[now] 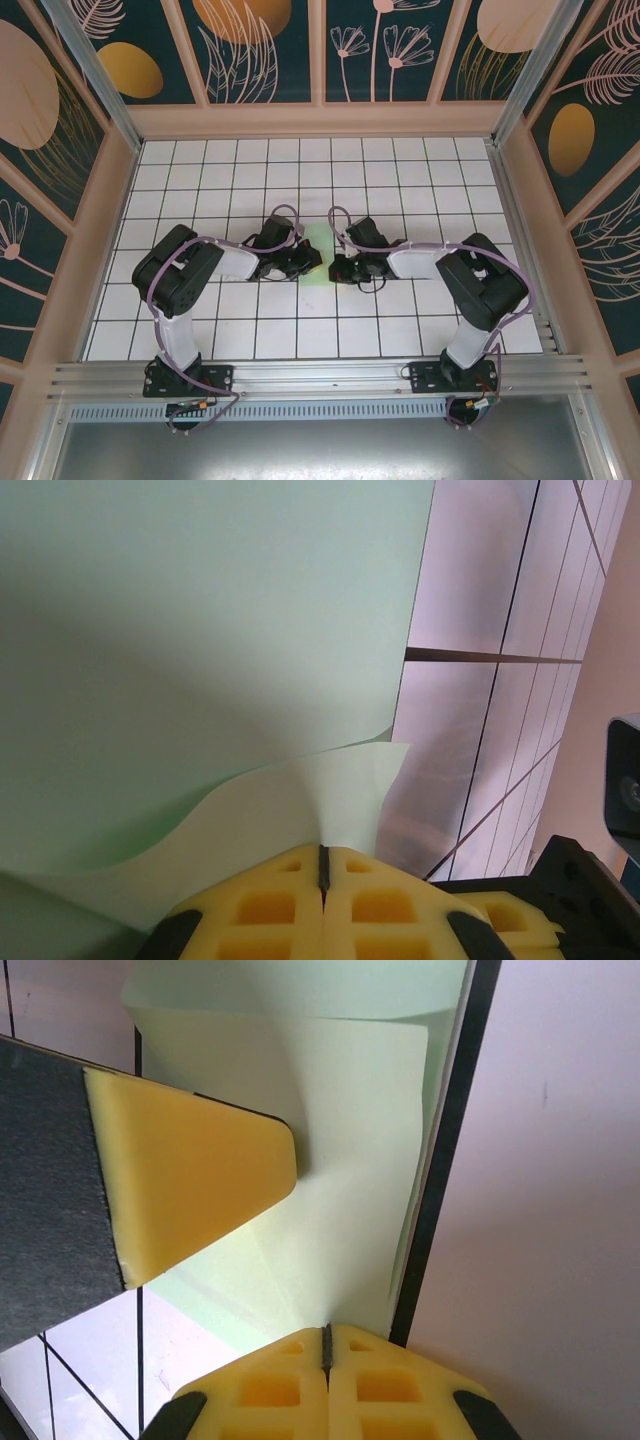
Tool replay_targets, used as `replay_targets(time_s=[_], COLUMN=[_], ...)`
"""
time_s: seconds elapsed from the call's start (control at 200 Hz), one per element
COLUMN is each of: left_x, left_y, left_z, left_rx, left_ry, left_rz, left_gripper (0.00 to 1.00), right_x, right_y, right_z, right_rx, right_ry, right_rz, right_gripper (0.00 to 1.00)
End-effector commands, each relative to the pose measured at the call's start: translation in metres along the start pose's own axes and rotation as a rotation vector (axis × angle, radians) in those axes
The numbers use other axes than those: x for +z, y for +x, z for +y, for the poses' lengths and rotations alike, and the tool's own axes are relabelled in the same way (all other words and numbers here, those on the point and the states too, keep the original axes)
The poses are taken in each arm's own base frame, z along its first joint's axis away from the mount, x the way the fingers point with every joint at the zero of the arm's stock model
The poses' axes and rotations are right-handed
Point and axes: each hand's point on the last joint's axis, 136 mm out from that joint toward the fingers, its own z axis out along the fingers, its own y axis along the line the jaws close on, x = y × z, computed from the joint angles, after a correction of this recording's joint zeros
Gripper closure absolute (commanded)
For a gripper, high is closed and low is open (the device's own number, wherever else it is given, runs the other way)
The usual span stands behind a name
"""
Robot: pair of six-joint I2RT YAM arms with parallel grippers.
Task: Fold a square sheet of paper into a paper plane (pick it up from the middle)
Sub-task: Fold the triangle a second time at the center of the table.
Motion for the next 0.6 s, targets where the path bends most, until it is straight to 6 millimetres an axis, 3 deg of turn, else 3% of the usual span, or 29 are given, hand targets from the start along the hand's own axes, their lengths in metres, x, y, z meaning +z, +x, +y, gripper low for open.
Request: replay_targets(time_s=[0.0,0.195,0.335,0.45,0.59], left_x=[0.002,0.002,0.002,-0.012,-0.027], left_y=[0.005,0.003,-0.001,-0.008,-0.010], left_z=[0.050,0.048,0.004,-0.032,-0.046], left_rx=[-0.068,-0.056,0.059,0.174,0.244], left_ry=[-0.165,-0.163,0.022,0.102,0.117], left_rz=[-0.011,-0.016,-0.006,-0.042,-0.079], left_gripper=[1.00,1.00,0.99,0.94,0.92], right_x=[0.001,-0.004,-0.001,0.001,0.003], right_y=[0.040,0.053,0.056,0.055,0.055], right_z=[-0.037,-0.046,-0.051,-0.053,-0.057], right_rx=[0.058,0.068,0.080,0.095,0.108], right_ry=[0.111,0.125,0.134,0.150,0.175], right_rz=[0.104,0.120,0.132,0.135,0.147], right_gripper=[1.00,1.00,1.00,1.00,1.00])
